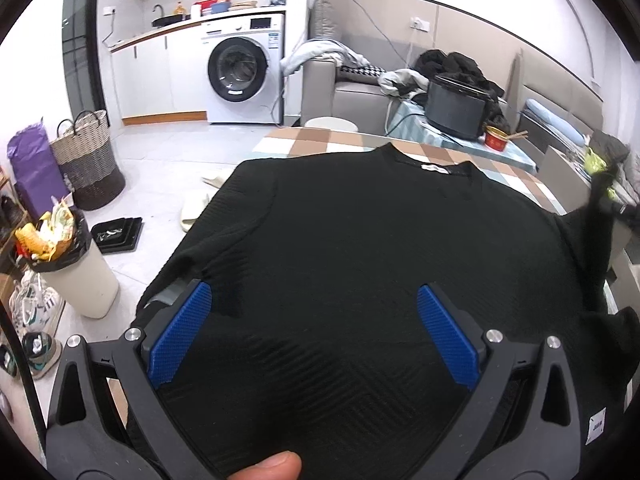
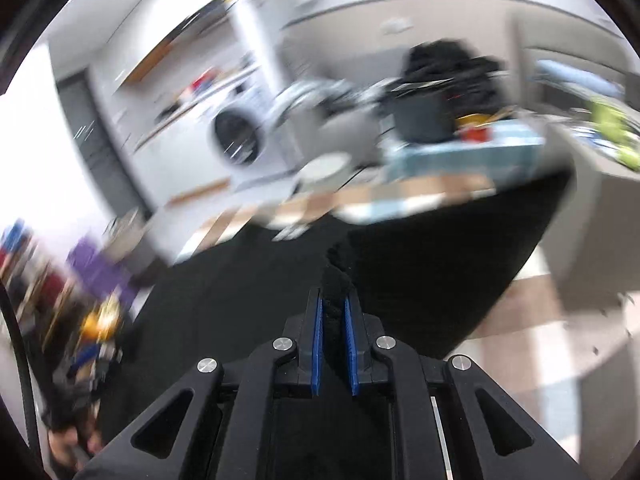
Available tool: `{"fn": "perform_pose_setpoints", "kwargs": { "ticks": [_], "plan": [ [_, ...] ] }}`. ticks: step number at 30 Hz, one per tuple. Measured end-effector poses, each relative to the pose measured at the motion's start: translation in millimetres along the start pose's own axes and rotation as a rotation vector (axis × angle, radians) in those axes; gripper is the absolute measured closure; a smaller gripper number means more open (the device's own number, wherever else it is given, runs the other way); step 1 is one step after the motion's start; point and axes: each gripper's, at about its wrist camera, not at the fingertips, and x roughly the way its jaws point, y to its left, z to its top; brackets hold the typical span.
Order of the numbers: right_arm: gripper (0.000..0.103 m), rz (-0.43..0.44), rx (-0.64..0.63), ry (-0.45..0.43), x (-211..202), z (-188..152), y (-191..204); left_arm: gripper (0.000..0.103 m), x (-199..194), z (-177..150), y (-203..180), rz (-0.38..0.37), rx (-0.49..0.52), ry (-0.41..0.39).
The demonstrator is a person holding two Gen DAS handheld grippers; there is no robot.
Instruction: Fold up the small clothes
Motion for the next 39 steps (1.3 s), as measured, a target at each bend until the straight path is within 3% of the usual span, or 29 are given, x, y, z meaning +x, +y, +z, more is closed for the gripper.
{"fn": "perform_pose_setpoints", "kwargs": {
  "ticks": [2,3,7,11,15,22,26,35,39],
  "plan": [
    [0.07,0.041,-0.018,0.109,13.9,-8.3,7.8,0.001,-2.8,-1.5,4.3,0.009,-0.01,0.003],
    [0.067,0.044,-0.023,0.115,14.1,-12.3,9.2,0.001,-3.4,-2.2,5.8,0.012,-0.01,0.004],
    [0.067,-0.041,0.01,0.108,0.1,-19.7,-5.9,0.001,-5.4,-5.3,12.1,0.017,-0.01,0.011],
    [0.067,-0.159,0.031,0.171,5.6,-24.3,-17.9,0.001,-4.0,-5.7,13.9,0.015,-0.016,0.018],
    [0.067,-0.175,-0.032,0.241,9.9,-34.9,-21.9,0.001,-1.7,-4.3,15.3,0.022,-0.031,0.021],
    [0.066,-0.282,-0.177,0.289,24.7,-33.3,17.9,0.001,-4.6,-5.4,20.2,0.038,-0.036,0.019],
    [0.059,-0.244,-0.18,0.296,38.6,-35.5,35.3,0.001,-3.2,-6.4,19.7,0.034,-0.044,0.02],
    [0.059,-0.195,-0.041,0.352,86.9,-50.7,25.5,0.001,-1.4,-7.1,23.8,0.047,-0.047,0.023],
    [0.059,-0.221,-0.05,0.334,93.6,-52.7,26.0,0.001,1.1,-8.0,29.1,0.058,-0.068,0.03]
  ]
}}
